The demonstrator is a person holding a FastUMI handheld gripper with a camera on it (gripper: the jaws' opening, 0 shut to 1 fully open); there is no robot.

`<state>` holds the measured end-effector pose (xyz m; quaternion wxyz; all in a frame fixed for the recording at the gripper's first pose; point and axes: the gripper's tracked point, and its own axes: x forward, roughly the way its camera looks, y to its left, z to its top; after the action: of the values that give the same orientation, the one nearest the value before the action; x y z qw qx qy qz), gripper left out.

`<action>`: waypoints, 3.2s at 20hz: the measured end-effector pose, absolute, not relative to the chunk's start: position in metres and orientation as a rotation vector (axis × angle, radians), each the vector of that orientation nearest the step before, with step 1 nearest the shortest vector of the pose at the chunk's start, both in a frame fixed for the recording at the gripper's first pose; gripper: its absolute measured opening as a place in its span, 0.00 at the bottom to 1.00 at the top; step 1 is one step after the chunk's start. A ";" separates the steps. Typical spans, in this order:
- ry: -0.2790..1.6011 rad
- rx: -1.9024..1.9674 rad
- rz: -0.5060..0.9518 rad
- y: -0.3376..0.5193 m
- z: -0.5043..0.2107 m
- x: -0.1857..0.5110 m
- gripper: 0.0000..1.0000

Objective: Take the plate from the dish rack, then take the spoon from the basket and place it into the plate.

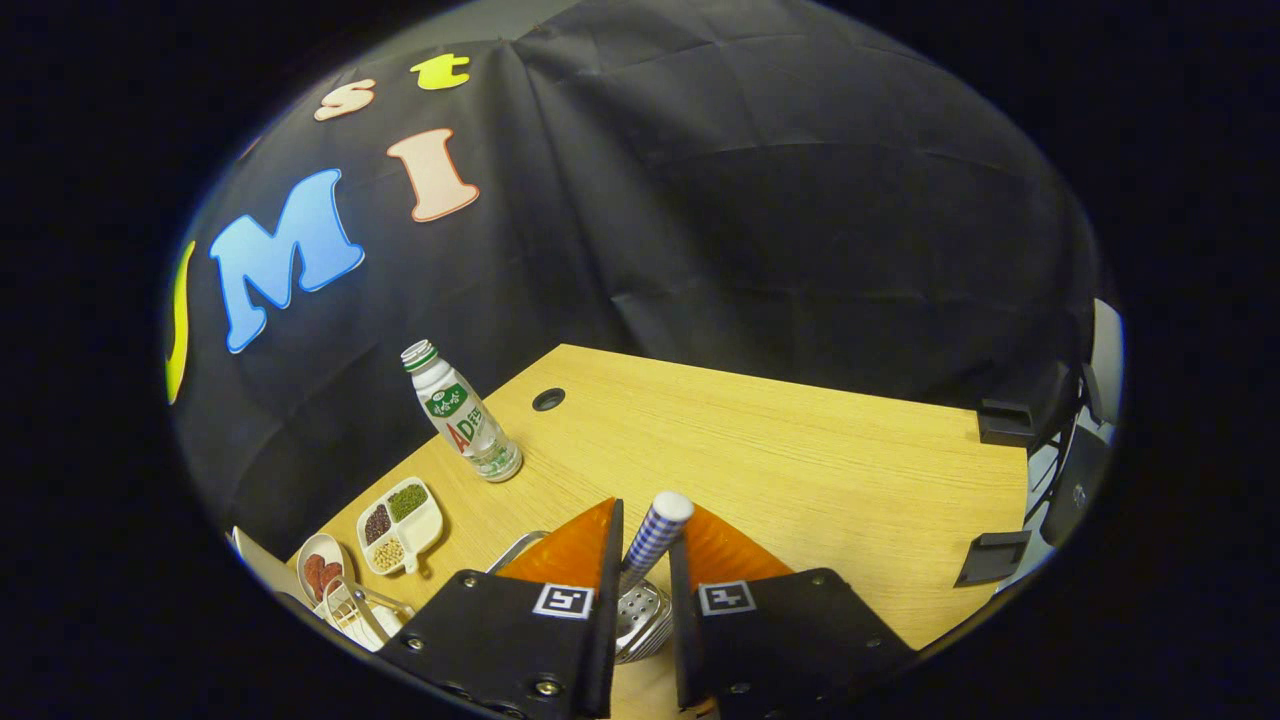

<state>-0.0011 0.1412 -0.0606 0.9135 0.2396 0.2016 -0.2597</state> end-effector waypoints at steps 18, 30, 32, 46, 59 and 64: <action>0.293 0.179 -0.406 0.179 0.069 0.004 0.02; 0.235 0.000 -0.072 0.343 0.129 -0.107 0.02; 0.242 -0.011 -0.008 0.377 0.125 -0.128 0.02; 0.310 -0.041 0.278 0.520 0.040 -0.231 0.02; 0.296 -0.040 0.387 0.556 -0.013 -0.273 0.02; 0.290 -0.044 0.431 0.556 -0.024 -0.281 0.03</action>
<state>-0.2810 0.5558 -0.0239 0.9662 -0.0215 0.1434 0.2133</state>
